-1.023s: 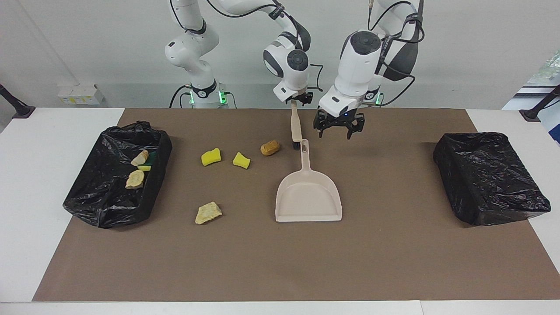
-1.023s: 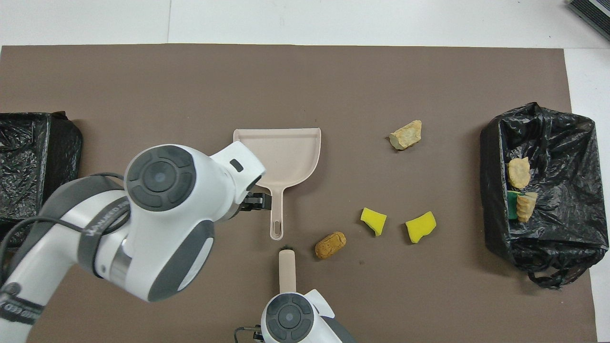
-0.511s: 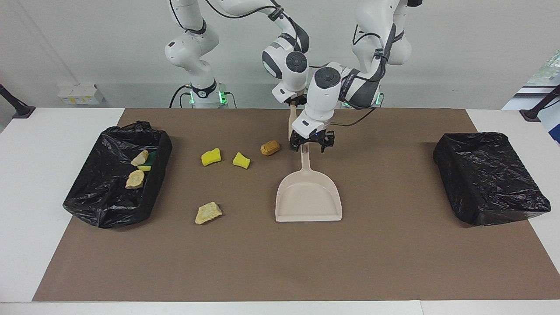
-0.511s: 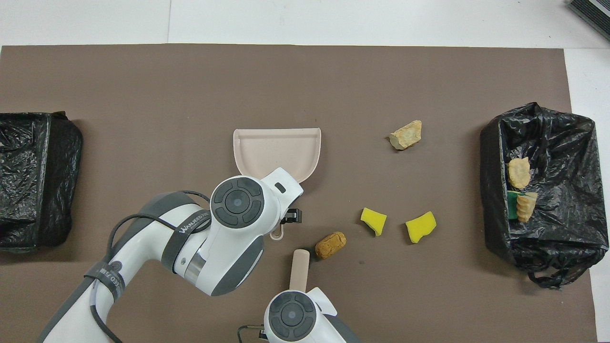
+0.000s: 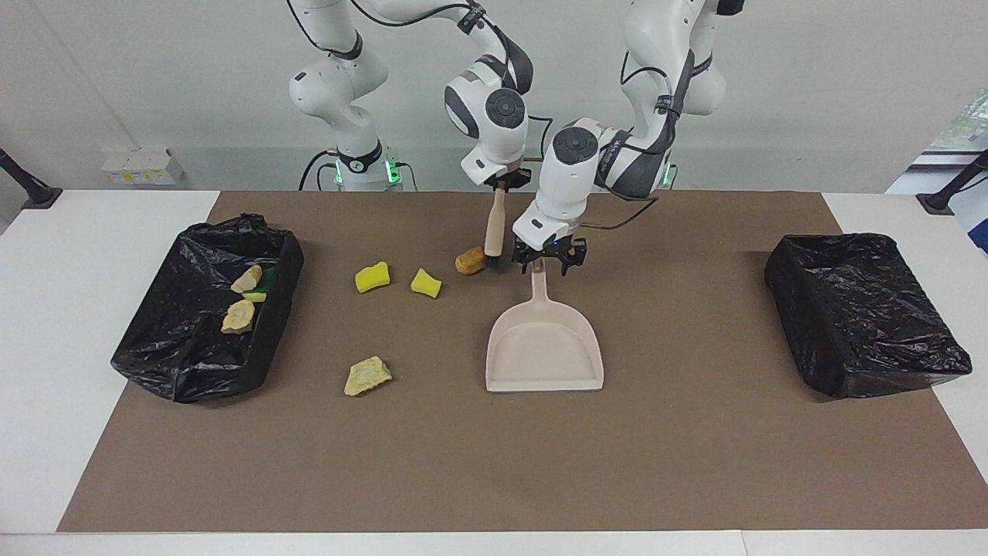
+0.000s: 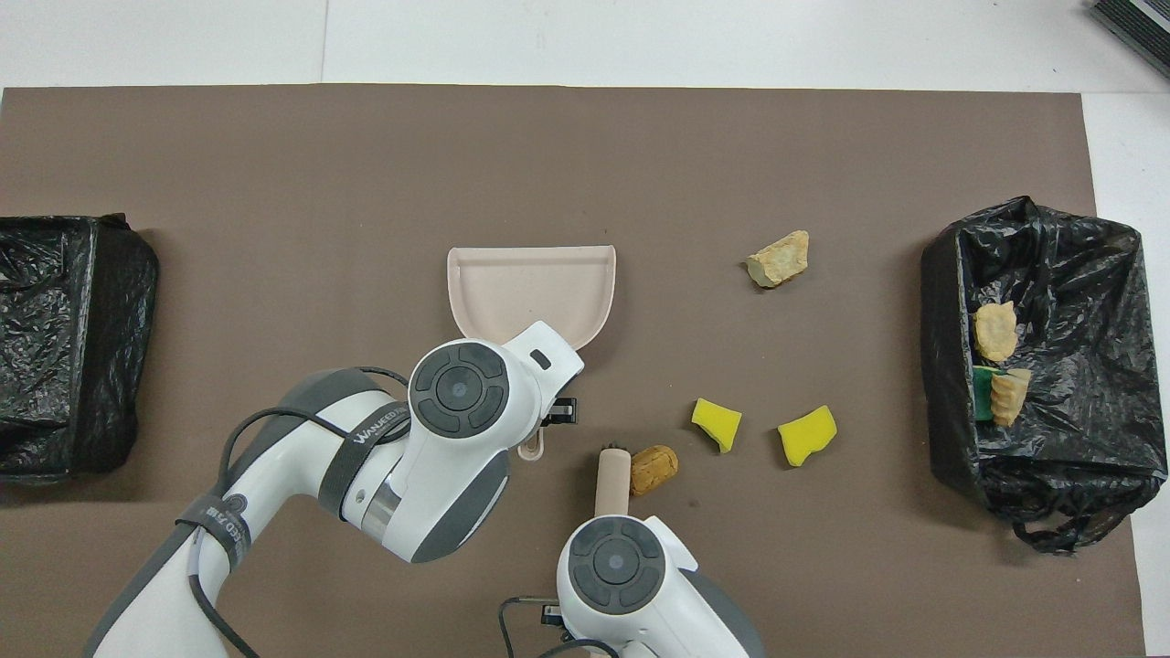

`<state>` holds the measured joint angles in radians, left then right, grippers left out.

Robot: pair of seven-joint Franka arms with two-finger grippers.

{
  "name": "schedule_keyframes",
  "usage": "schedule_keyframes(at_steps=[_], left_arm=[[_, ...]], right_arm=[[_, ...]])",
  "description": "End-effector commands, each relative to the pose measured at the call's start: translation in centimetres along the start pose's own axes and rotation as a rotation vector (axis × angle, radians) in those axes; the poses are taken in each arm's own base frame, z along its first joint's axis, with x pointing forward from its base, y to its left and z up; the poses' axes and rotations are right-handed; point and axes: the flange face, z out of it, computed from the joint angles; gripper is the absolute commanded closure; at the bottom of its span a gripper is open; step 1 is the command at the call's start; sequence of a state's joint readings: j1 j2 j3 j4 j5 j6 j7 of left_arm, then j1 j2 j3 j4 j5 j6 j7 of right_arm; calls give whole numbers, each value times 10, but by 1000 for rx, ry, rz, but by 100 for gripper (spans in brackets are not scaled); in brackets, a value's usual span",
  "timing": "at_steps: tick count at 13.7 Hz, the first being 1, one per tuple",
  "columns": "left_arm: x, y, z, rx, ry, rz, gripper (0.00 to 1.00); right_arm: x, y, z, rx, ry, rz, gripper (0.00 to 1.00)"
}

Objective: Sweep and dump trash in bin

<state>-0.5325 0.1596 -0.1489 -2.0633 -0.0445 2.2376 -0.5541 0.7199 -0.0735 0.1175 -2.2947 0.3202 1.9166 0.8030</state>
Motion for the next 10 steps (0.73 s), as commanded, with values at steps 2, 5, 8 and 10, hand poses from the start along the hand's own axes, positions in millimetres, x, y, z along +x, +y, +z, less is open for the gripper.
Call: schedule_keyframes(at_steps=[2,5,8,10], left_arm=[[-4,4,7,-10,2,12,23],[-3,4,7,-8,0,34,64],[-3,3,7,8,-8,63,87],[0,-3,2,82,12,137,98]], right_arm=[[-13,50,-9,-54,23,-14,100],[8,78,-18,-124,22,-19,100],[36,96,-39,-142,72,-33,100],[57,110,-67,-104,89,-27,100]])
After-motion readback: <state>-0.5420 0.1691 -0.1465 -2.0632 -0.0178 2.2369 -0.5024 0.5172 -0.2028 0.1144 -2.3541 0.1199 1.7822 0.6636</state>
